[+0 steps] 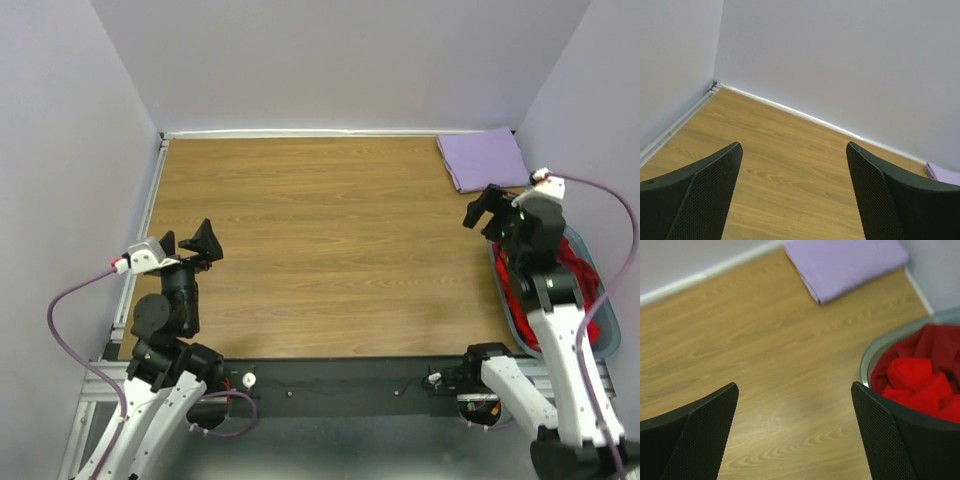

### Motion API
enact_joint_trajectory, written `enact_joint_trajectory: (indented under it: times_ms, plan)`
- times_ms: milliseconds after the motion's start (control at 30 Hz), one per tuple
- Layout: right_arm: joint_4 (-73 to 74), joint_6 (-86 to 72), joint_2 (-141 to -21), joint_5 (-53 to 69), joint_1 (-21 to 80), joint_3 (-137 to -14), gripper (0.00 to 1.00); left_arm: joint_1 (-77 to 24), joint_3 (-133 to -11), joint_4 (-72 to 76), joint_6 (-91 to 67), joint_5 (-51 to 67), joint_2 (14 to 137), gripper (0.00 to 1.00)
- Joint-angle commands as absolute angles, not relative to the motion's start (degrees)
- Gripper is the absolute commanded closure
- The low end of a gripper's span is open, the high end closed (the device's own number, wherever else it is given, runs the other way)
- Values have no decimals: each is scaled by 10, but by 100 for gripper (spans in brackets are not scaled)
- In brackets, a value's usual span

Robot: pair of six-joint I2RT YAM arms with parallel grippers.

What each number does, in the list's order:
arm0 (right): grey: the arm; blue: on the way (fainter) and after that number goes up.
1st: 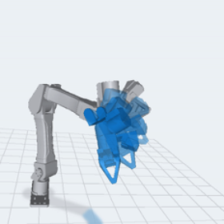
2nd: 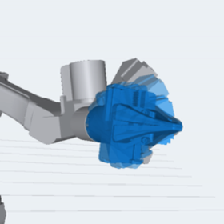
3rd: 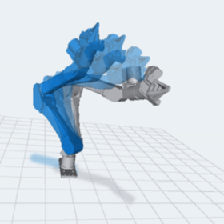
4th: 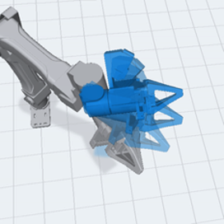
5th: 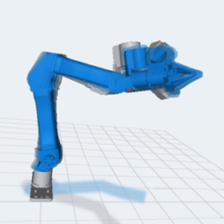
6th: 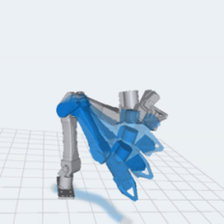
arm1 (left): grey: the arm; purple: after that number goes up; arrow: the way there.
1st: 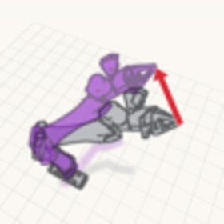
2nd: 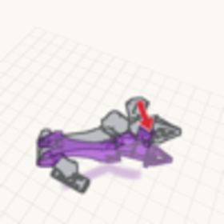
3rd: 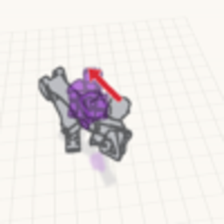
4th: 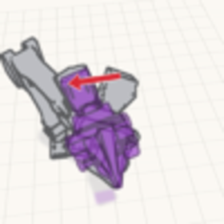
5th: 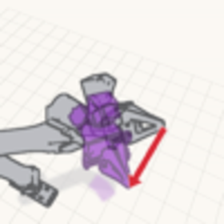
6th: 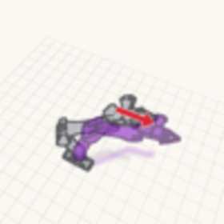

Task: Fold and stack the t-shirts
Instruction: Grab the tshirt from the pile

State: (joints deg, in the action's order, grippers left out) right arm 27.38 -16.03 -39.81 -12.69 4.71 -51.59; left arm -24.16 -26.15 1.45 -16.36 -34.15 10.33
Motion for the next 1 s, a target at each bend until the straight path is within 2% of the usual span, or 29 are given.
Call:
enact_joint_trajectory:
  times_ms: [0,133,267,533,700,800,833,933,967]
  plan:
    - [387,-262,-526,-208,50,-563,0,-238,-269,16,-178,-308,107,7]
    - [425,-307,-611,-314,46,-581,0,-238,-260,24,-172,-306,77,7]
    - [428,-323,-632,-386,-22,-570,0,-238,-258,28,-171,-293,61,7]
    - [425,-325,-635,-367,-158,-553,0,-242,-253,29,-166,-301,26,7]
    - [406,-349,-652,-286,-221,-504,1,-250,-253,31,-164,-304,19,8]
    - [393,-359,-669,-233,-253,-481,12,-255,-252,30,-163,-304,18,7]
    - [393,-360,-669,-223,-257,-479,25,-256,-252,30,-163,-304,19,8]
    - [395,-353,-648,-206,-259,-491,53,-256,-253,28,-163,-304,19,7]
    - [398,-350,-638,-203,-259,-499,71,-256,-253,28,-163,-304,20,7]
